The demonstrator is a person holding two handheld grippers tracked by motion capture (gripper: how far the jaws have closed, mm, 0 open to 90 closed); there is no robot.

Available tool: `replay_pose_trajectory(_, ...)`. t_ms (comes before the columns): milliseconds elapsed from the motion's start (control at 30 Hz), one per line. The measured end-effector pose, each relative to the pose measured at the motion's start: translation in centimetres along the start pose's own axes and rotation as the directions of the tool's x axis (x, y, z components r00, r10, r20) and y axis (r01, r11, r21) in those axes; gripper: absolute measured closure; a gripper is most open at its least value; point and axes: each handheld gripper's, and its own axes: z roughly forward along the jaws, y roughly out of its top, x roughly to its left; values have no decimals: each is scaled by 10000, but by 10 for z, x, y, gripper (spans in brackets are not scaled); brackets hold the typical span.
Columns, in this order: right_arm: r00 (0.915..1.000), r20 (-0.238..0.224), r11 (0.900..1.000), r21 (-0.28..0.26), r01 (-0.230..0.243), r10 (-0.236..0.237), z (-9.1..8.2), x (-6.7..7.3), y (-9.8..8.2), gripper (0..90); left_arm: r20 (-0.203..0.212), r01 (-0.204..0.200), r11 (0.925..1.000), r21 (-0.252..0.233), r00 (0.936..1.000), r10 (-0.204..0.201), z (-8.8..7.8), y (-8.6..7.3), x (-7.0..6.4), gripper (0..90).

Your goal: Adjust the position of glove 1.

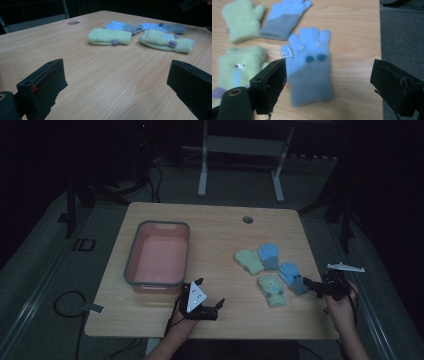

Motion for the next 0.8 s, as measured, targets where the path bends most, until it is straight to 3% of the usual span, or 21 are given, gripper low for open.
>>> replay_pose_trajectory(333,9993,-191,9932,-1123,296,-320,-17,14,31,112,-19,-33,10000,-35,10000,33,0,0,-1,22)
replay_pose_trajectory(567,9987,-317,9905,-1334,346,-392,-24,21,52,115,0,-34,10000,-46,10000,34,0,0,-1,22)
replay_pose_trajectory(800,9944,-315,9844,-1482,953,-1010,-31,35,77,131,-5,-80,10000,-40,10000,80,0,0,-1,22)
